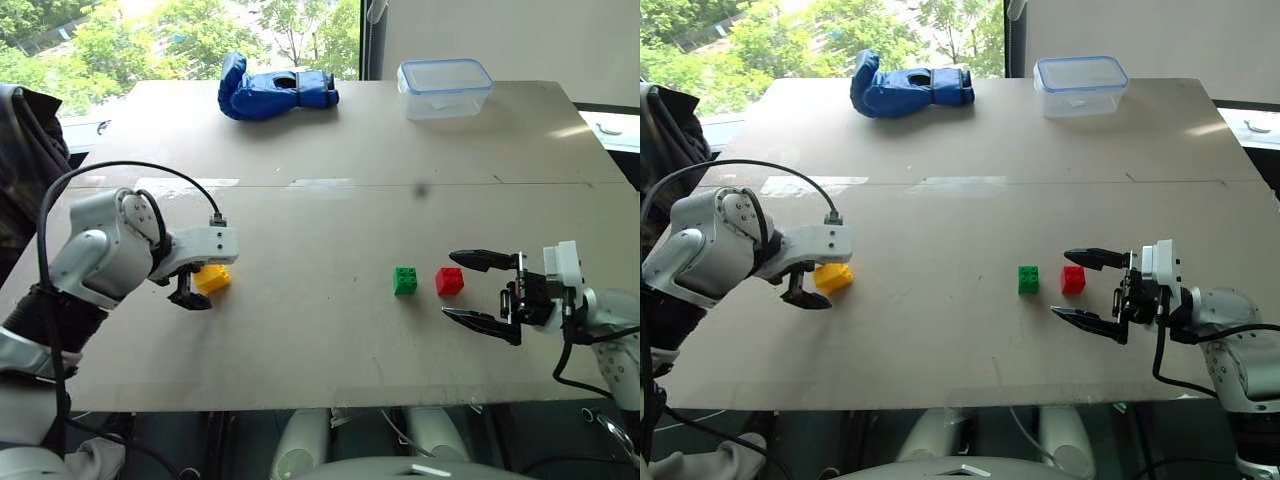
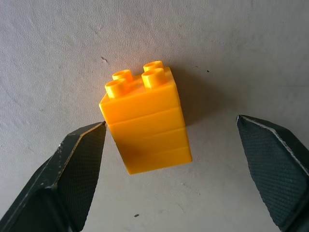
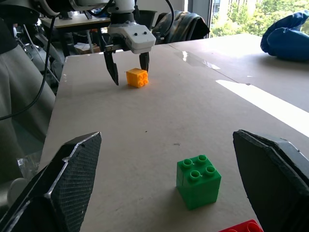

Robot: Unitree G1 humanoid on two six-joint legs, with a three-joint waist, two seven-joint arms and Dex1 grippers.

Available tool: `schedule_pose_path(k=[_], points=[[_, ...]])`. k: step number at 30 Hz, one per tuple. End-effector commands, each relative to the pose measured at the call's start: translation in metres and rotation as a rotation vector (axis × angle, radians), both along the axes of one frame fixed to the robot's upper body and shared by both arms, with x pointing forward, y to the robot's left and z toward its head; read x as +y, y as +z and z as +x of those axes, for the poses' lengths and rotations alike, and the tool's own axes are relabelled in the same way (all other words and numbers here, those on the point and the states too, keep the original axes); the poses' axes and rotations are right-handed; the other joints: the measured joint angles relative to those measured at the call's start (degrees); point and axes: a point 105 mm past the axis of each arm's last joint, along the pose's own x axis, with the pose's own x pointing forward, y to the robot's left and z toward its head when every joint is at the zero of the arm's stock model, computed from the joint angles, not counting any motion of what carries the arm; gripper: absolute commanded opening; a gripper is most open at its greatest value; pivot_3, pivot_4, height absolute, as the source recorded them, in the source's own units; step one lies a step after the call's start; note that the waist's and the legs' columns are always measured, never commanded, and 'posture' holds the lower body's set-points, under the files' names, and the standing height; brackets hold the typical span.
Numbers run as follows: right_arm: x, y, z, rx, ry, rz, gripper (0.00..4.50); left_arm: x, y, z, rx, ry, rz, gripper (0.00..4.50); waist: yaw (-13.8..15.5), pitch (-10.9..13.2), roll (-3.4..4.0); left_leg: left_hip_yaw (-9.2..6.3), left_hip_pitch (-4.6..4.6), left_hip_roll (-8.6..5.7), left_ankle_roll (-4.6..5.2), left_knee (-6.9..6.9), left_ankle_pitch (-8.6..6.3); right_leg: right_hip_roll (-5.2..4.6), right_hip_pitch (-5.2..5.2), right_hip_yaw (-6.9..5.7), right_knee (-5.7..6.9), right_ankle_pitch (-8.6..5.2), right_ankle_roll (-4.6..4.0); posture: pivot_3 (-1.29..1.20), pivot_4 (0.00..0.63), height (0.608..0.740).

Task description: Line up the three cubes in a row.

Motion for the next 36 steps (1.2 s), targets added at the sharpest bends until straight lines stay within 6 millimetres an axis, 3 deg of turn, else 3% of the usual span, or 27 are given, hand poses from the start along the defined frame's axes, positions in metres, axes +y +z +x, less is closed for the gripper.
schedule_pose_path(k=[1, 20, 21, 23, 28, 29, 33, 36], points=[[-0.001, 0.011, 0.0, -0.043, 0.006, 0.006, 4.5, 0.0, 0.009, 0.008, -0.088, 0.031, 0.018, 4.42, 0.02, 0.0, 0.0, 0.0, 0.0, 0.0, 0.0, 0.0, 0.0, 0.0, 0.0, 0.0, 0.0, 0.0, 0.0, 0.0, 0.15, 0.74], [0.003, 0.011, -0.002, -0.047, 0.01, 0.014, 4.5, -0.017, 0.003, 0.016, -0.135, 0.13, 0.016, 4.42, 0.12, 0.0, 0.0, 0.0, -0.01, -0.01, 0.0, 0.03, 0.0, -0.01, 0.0, 0.0, 0.03, 0.0, 0.0, 0.0, 0.15, 0.74], [0.004, 0.011, -0.002, -0.048, 0.01, 0.014, 4.5, -0.016, 0.002, 0.015, -0.13, 0.131, 0.015, 4.04, 0.13, 0.0, 0.0, 0.0, -0.01, -0.01, 0.0, 0.03, 0.0, -0.02, 0.0, 0.0, 0.03, 0.0, 0.0, 0.0, 0.15, 0.74], [0.003, 0.011, -0.002, -0.048, 0.011, 0.014, 4.5, -0.017, -0.001, 0.013, -0.117, 0.13, 0.007, 3.72, 0.12, 0.0, 0.0, 0.0, -0.01, -0.01, 0.0, 0.03, 0.0, -0.03, 0.0, 0.01, 0.02, 0.0, 0.0, 0.0, 0.15, 0.74], [0.005, 0.011, -0.001, -0.048, 0.013, 0.015, 4.5, -0.017, -0.005, 0.011, -0.101, 0.126, 0.002, 1.45, 0.2, -0.01, 0.02, -0.01, 0.01, 0.0, -0.01, 0.03, 0.0, -0.04, 0.0, 0.0, 0.08, 0.01, 0.0, 0.0, 0.15, 0.74], [0.006, 0.012, -0.001, -0.049, 0.014, 0.016, 4.5, -0.016, -0.006, 0.011, -0.102, 0.124, 0.001, 1.27, 0.18, -0.01, 0.02, 0.0, 0.04, 0.0, 0.0, 0.04, 0.0, -0.04, 0.01, 0.01, 0.09, 0.01, 0.0, 0.0, 0.15, 0.74], [0.009, 0.011, -0.002, -0.05, 0.016, 0.017, 4.5, -0.021, -0.003, 0.015, -0.135, 0.096, -0.04, 1.32, 0.2, -0.03, 0.06, 0.0, 0.08, 0.0, 0.0, 0.06, 0.01, -0.05, 0.04, 0.02, 0.12, 0.01, 0.0, 0.0, 0.15, 0.74], [0.01, 0.011, -0.002, -0.049, 0.015, 0.017, 4.5, -0.048, 0.009, 0.026, -0.223, 0.012, -0.197, 1.32, 0.51, -0.03, 0.06, -0.04, 0.05, 0.05, 0.0, 0.1, 0.01, -0.08, 0.05, -0.02, 0.12, 0.01, 0.0, 0.0, 0.15, 0.74]])
